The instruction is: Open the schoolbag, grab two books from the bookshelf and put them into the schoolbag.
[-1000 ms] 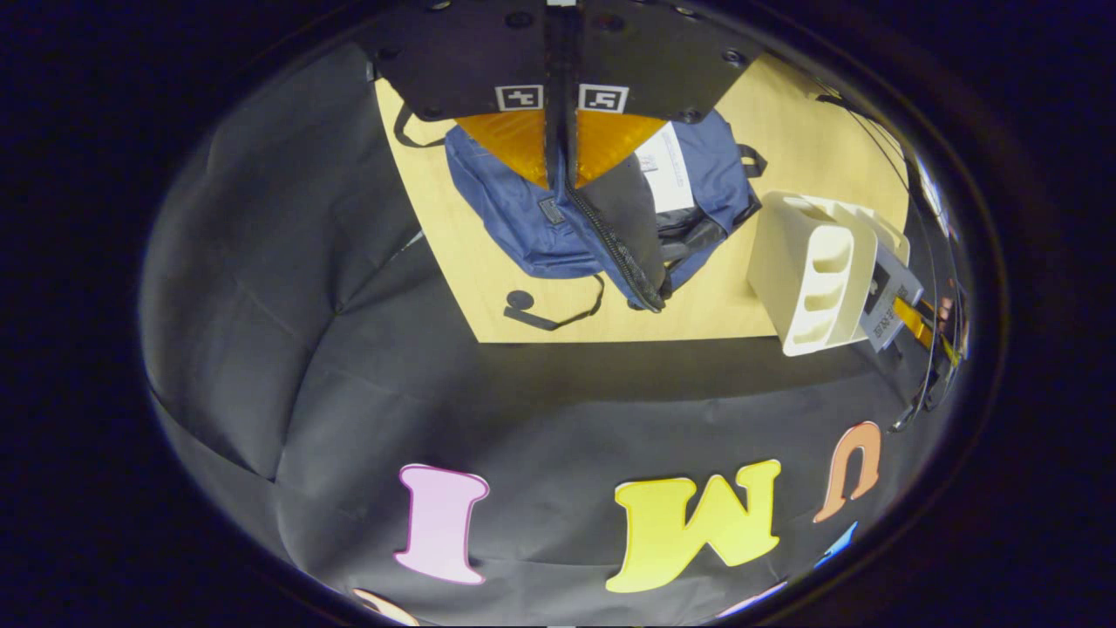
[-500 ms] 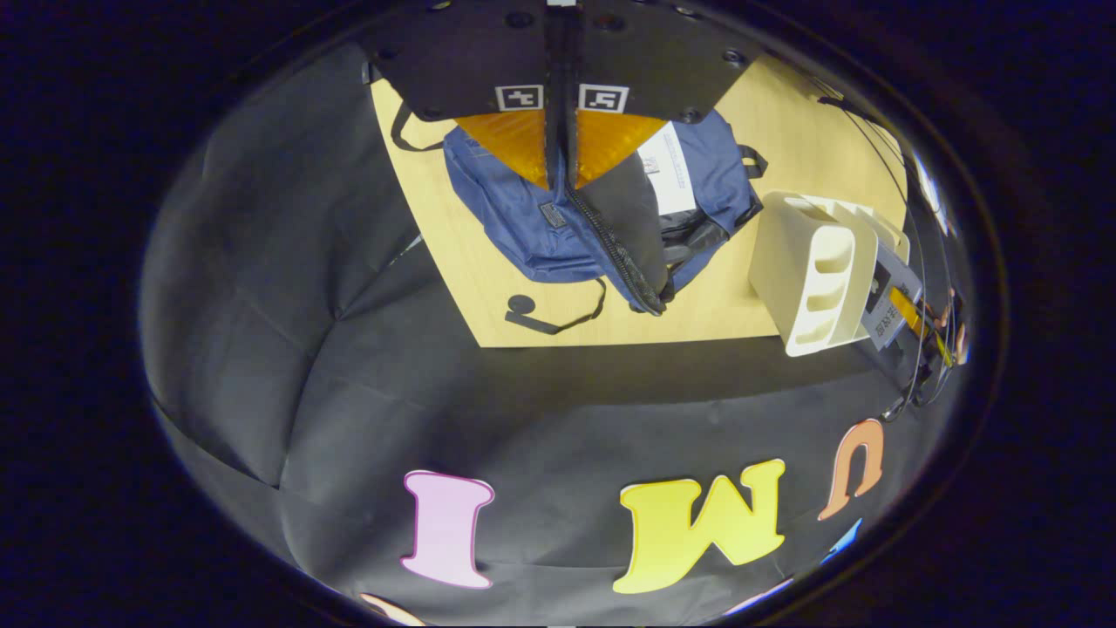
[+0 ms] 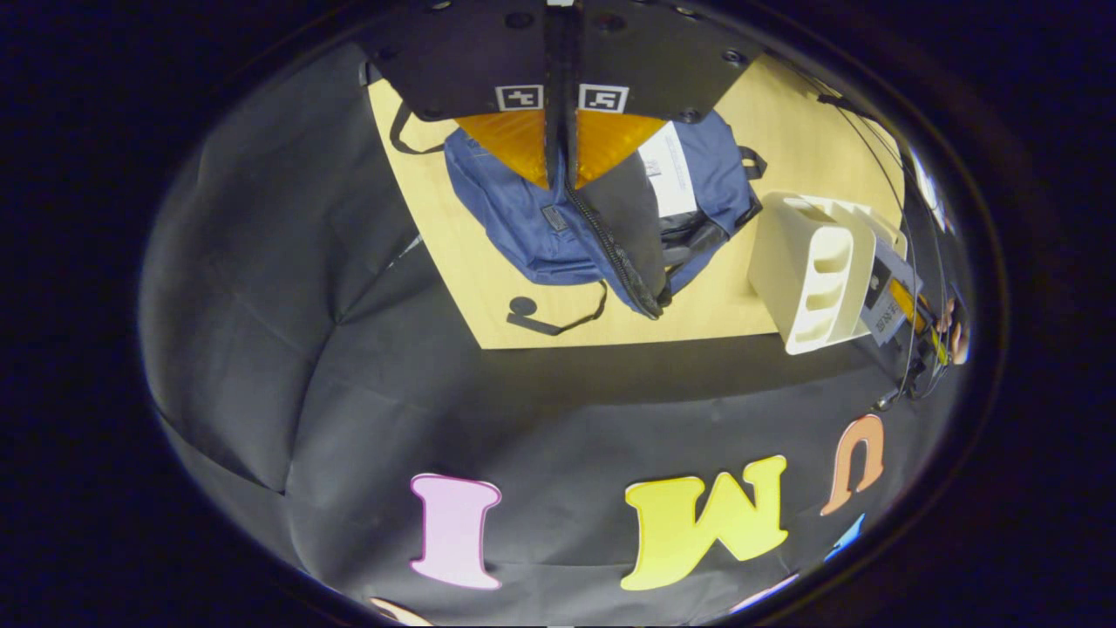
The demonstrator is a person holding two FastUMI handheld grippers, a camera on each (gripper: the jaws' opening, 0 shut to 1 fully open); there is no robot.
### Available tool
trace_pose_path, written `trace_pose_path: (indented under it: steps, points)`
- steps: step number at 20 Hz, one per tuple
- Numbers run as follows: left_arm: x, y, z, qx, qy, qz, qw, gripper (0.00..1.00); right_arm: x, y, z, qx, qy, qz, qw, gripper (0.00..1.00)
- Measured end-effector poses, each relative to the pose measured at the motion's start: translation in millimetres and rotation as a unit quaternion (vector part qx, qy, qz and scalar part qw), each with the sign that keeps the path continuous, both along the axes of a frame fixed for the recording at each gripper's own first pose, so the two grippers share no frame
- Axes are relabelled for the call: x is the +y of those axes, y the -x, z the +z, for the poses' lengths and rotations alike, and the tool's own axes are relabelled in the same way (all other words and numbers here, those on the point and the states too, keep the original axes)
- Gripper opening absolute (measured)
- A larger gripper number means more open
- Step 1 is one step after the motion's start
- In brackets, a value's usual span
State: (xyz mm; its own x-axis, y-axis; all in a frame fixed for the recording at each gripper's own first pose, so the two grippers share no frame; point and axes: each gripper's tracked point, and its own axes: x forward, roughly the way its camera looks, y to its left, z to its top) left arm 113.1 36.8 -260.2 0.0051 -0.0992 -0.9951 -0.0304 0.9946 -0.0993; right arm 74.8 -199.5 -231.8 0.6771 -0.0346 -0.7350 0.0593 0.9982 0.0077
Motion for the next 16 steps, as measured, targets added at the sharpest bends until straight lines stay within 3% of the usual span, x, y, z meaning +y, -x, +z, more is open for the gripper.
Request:
trace_pose_path:
  steps: [9,10,16]
  points:
    - [10.4,38.3,54.9,-0.029,0.019,0.038,0.999,0.40,1.5,1.4,1.2,-0.009,0.002,0.015,1.000,0.00]
    - [12.3,46.7,63.7,-0.035,0.024,0.042,0.998,0.36,2.4,1.5,1.5,-0.010,0.001,0.017,1.000,0.00]
    - [14.5,100.2,125.1,-0.074,0.079,0.084,0.991,0.43,8.2,9.7,3.1,-0.010,-0.002,0.029,1.000,0.00]
